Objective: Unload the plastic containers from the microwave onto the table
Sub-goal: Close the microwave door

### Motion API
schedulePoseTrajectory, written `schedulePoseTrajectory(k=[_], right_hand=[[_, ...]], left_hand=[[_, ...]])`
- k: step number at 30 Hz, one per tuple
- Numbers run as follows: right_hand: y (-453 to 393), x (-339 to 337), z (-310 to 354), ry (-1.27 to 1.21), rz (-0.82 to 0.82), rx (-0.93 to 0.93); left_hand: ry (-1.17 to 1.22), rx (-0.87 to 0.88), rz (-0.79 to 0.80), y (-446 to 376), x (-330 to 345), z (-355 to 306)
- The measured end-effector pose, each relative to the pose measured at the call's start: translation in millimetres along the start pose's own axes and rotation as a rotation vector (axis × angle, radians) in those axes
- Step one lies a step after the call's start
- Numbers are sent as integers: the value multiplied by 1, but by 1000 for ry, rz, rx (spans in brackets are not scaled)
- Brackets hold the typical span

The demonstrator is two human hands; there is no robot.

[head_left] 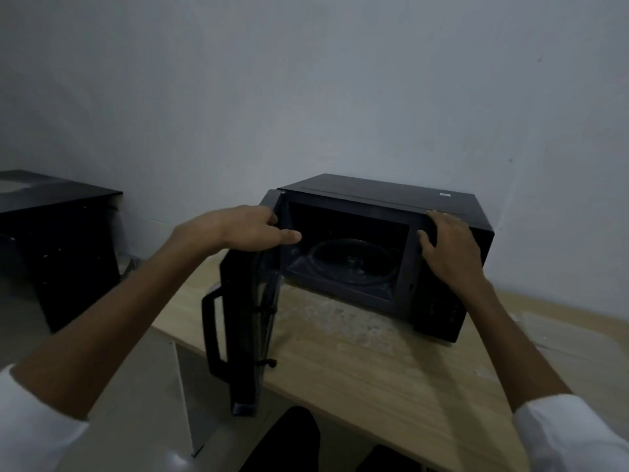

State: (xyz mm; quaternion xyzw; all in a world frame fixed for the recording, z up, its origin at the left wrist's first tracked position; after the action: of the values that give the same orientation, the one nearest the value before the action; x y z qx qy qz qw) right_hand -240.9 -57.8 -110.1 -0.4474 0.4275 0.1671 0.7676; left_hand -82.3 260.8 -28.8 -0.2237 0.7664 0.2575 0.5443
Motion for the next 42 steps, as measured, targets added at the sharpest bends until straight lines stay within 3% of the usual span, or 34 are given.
schedulePoseTrajectory(k=[7, 13, 18, 25, 34, 42], right_hand=[[-1, -6, -9, 18, 40, -30], [-4, -5, -12, -32, 4, -9], [-2, -6, -22, -110, -12, 5], [-1, -7, -18, -237, -21, 24], [-3, 2, -17, -134, -75, 62], [-7, 2, -19, -95, -91, 62]], left_hand=[[30, 153, -83, -13, 30, -44], [-84, 218, -177, -51, 54, -87], [-6, 332, -189, -85, 70, -107], [-63, 465, -306, -132, 81, -117], [-135, 524, -417, -164, 84, -122], [-50, 609, -517, -181, 81, -114]])
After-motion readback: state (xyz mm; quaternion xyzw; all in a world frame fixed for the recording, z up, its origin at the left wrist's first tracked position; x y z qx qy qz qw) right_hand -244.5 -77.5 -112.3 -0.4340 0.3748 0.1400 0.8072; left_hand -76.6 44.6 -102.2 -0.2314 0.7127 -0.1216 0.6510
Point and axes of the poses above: each hand's wrist, its own y-axis away from the middle knuckle, its own x-axis out of the palm, z = x × y, the point moved 1 cm from there along -y, towards the middle knuckle, and after that the axes turned 11 degrees about z, right-handed, at the moved point
